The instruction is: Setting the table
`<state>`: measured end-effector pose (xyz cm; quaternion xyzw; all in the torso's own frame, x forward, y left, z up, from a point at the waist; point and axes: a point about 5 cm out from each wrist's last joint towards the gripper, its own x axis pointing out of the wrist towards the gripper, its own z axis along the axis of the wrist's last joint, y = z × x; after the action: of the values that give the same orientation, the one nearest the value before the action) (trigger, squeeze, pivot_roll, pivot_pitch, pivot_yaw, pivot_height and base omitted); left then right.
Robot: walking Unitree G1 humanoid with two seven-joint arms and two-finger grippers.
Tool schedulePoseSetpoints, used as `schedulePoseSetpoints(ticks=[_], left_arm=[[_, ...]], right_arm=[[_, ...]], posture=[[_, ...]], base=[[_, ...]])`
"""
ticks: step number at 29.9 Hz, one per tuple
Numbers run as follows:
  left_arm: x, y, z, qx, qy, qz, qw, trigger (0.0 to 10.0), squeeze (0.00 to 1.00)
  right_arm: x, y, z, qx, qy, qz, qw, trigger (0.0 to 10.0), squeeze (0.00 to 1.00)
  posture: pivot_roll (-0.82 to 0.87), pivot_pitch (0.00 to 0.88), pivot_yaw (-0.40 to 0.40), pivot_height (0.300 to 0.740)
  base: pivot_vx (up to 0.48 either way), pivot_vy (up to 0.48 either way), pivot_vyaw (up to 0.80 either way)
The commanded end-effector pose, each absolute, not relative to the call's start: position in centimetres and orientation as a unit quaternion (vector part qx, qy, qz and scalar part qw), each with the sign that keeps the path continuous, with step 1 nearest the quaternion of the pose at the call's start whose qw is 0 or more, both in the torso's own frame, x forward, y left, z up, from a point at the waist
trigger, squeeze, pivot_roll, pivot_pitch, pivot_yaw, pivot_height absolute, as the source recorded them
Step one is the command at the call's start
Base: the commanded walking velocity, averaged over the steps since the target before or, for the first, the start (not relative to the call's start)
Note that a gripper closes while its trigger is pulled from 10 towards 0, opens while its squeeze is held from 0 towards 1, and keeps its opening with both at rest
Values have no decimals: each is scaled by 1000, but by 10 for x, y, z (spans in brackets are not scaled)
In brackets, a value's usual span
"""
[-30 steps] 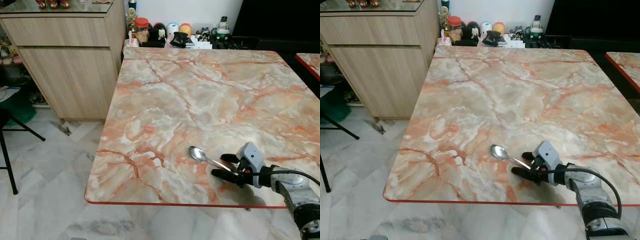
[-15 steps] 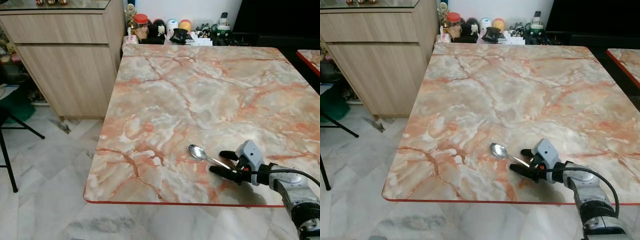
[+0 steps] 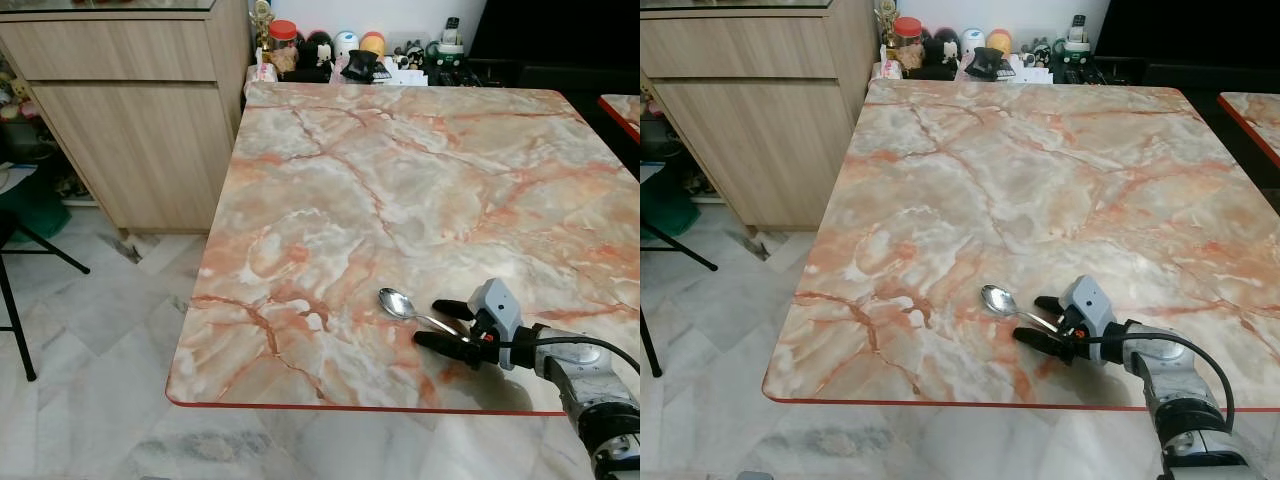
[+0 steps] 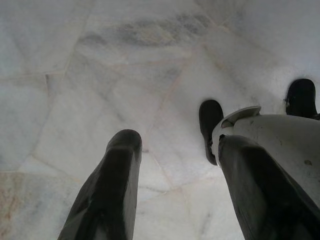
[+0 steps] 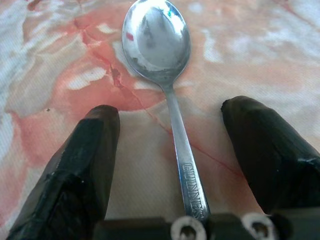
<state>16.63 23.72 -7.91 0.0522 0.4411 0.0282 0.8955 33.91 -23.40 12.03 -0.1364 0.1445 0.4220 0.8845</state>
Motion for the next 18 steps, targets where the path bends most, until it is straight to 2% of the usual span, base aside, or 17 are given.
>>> schedulePoseSetpoints(ticks=[1, 2, 3, 18], left_arm=[[155, 240, -84, 47, 461, 32, 886, 10000, 0], [155, 240, -84, 47, 461, 32, 886, 10000, 0], [155, 240, -84, 46, 461, 32, 886, 10000, 0], [155, 239, -84, 46, 460, 32, 886, 10000, 0]], right_arm=[[334, -236, 110, -139, 179, 428, 875, 8196, 0], [333, -236, 109, -140, 185, 430, 872, 2588, 0], [332, -236, 107, -142, 191, 432, 870, 0, 0], [329, -234, 100, -147, 204, 433, 866, 0, 0]], posture=[[60, 183, -6, 740], [61, 184, -7, 740], [61, 184, -7, 740], [61, 184, -7, 740]], base=[[0, 0, 0], [0, 0, 0], [0, 0, 0], [0, 0, 0]])
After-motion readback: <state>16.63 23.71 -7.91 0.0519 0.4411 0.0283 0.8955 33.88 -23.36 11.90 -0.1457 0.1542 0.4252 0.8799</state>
